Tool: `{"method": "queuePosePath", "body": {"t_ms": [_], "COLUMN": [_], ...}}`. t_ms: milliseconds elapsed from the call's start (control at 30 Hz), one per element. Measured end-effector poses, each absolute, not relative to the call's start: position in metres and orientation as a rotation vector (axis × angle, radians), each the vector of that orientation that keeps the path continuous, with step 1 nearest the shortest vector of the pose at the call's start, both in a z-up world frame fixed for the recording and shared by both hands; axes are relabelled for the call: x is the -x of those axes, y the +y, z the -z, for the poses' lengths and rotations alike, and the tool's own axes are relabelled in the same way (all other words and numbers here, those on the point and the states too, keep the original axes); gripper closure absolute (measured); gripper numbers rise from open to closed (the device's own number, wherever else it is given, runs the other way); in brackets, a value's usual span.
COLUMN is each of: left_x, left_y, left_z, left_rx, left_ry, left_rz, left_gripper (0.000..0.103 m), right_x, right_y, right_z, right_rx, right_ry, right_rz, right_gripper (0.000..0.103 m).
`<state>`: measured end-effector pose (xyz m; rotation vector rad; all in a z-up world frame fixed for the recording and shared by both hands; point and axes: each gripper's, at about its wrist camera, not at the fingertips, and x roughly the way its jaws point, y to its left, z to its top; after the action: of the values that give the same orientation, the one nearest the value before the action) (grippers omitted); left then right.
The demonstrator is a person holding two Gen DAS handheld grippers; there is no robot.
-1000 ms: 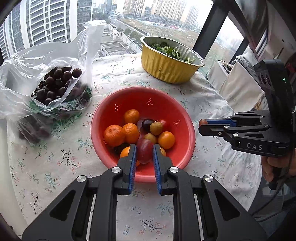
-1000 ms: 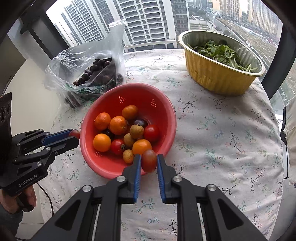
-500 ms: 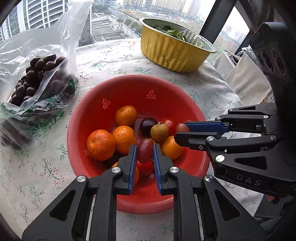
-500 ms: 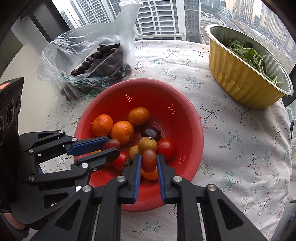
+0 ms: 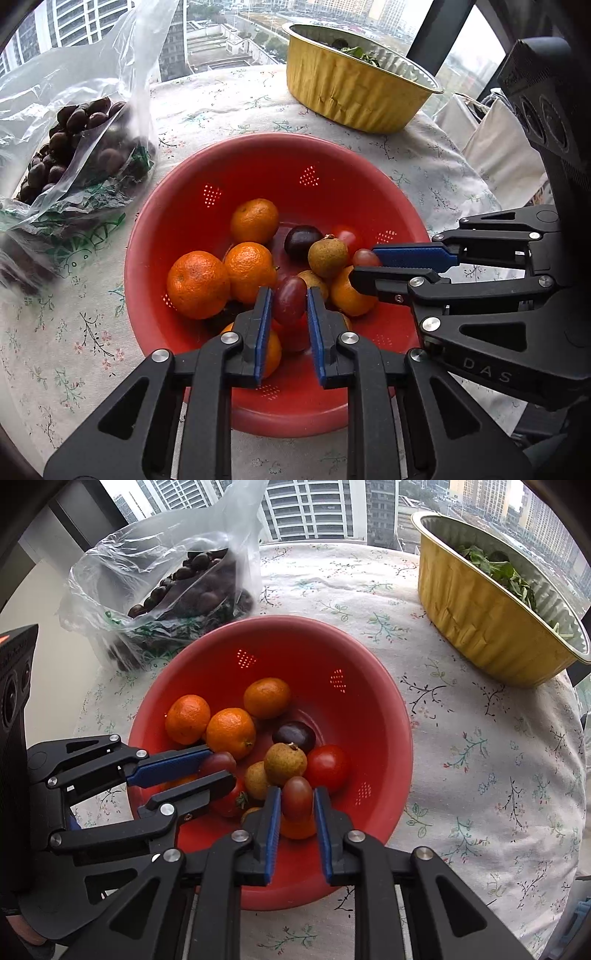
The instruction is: Organize fruits
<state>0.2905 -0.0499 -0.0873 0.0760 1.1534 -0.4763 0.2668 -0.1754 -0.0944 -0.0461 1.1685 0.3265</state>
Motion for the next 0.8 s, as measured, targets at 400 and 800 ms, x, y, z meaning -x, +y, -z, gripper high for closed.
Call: {"method": "queuePosePath", "body": {"t_ms": [400, 800], "left_x": [-0.279, -0.208], "left_y": [-0.039, -0.008], "left_z": [0.065, -0.033], "left_rx": [-0.052, -0.067], "left_ry": [1.107, 0.845], "left_rz": [0.435, 0.333], "left_gripper": [0.039, 0.0], "right_x": [-0.261, -0.207], "right_y": [-0.188, -0.196], "right_z": [0.086, 0.036], "right_rx": [0.036, -0.011], "right_ry": [1.139, 0.979], "right_rz": [-0.299, -0.247], "right_gripper": [0.073, 0.032]}}
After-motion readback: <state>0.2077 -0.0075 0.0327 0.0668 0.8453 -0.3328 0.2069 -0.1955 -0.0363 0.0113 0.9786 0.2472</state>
